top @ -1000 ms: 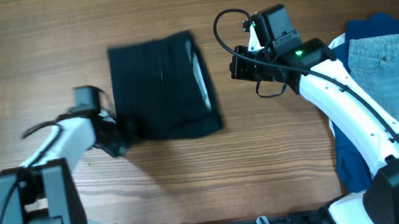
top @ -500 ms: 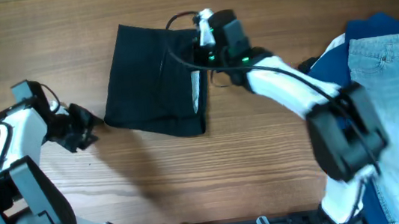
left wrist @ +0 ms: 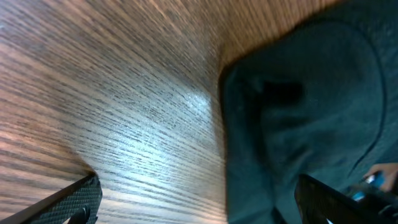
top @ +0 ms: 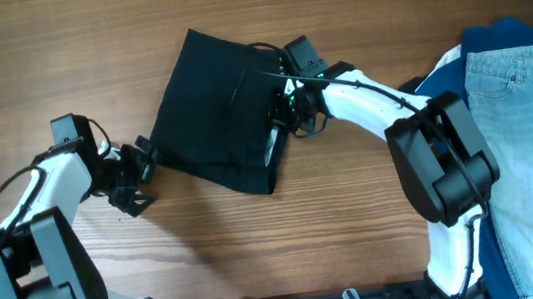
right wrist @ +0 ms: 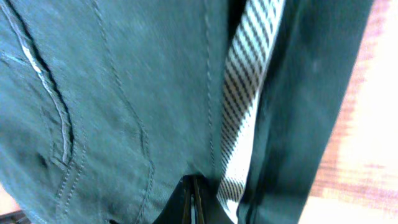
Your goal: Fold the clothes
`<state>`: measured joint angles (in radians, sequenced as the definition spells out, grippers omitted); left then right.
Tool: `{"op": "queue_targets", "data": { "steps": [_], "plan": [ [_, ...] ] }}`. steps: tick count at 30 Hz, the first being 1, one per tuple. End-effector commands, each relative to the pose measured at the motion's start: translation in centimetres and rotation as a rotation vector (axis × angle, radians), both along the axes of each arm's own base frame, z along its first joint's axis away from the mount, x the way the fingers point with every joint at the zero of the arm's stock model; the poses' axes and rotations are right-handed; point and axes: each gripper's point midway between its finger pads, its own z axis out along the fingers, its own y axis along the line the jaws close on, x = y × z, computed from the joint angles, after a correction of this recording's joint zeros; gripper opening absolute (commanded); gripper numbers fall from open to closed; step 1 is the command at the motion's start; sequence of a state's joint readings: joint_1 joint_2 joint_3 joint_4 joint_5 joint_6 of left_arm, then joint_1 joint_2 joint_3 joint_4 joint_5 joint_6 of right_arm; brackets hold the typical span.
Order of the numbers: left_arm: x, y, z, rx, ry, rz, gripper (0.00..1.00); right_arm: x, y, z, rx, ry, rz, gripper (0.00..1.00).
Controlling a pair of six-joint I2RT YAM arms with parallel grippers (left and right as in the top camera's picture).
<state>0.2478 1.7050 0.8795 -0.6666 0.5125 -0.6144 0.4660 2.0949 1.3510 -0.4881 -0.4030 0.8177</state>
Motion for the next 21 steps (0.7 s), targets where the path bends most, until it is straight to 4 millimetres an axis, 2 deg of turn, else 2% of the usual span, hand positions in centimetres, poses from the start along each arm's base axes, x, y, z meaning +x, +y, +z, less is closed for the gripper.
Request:
{"op": "queue_targets", "data": {
  "steps": [1, 3, 5, 7, 9, 12, 14, 16, 17, 18, 19, 20, 21],
  "plan": [
    [-0.9, -0.4, -2.4, -0.025, 0.052, 0.091, 0.99, -5.2, -0.7, -3.6, -0.102, 0.199, -0.024, 0.04],
    [-0.1, -1.2, -2.0, -0.068, 0.002, 0.076, 0.97, -7.0, 0.3, -3.5, -0.094, 0.244, 0.008, 0.04],
    [-0.2, -2.4, -1.7, -0.102, 0.004, 0.05, 0.95, -7.6, 1.2, -3.3, -0.074, 0.255, 0.032, 0.04],
    [-0.5, -2.8, -2.0, -0.07, 0.013, 0.019, 0.97, -8.6, 1.8, -3.0, -0.058, 0.284, 0.053, 0.04],
    [0.1, -2.6, -2.5, -0.007, -0.013, -0.004, 0.96, -9.8, 2.5, -2.7, -0.03, 0.32, 0.087, 0.04],
    [0.7, -3.6, -2.7, 0.015, -0.047, -0.055, 0.96, -11.4, 3.3, -2.4, -0.028, 0.336, 0.151, 0.04],
    [0.5, -4.2, -3.0, 0.027, -0.05, -0.099, 0.9, -11.6, 3.9, -2.0, -0.022, 0.307, 0.184, 0.04],
    [0.4, -4.2, -3.6, 0.063, -0.043, -0.115, 0.74, -11.5, 4.0, -1.5, -0.018, 0.289, 0.191, 0.04],
    [0.4, -4.0, -3.9, 0.086, -0.038, -0.117, 0.62, -11.3, 4.1, -1.2, -0.017, 0.281, 0.191, 0.04],
    [0.4, -3.9, -4.2, 0.101, -0.035, -0.119, 0.47, -11.2, 4.0, -1.1, -0.021, 0.273, 0.189, 0.04],
    [0.6, -3.9, -4.4, 0.104, -0.047, -0.132, 0.36, -11.1, 3.9, -1.1, -0.027, 0.266, 0.189, 0.04],
    [0.9, -3.8, -4.5, 0.111, -0.067, -0.156, 0.08, -10.9, 3.8, -0.8, -0.031, 0.248, 0.195, 0.04],
    [1.1, -3.8, -4.4, 0.117, -0.089, -0.182, 0.04, -10.8, 3.7, -0.5, -0.038, 0.232, 0.201, 0.04]
  ]
}}
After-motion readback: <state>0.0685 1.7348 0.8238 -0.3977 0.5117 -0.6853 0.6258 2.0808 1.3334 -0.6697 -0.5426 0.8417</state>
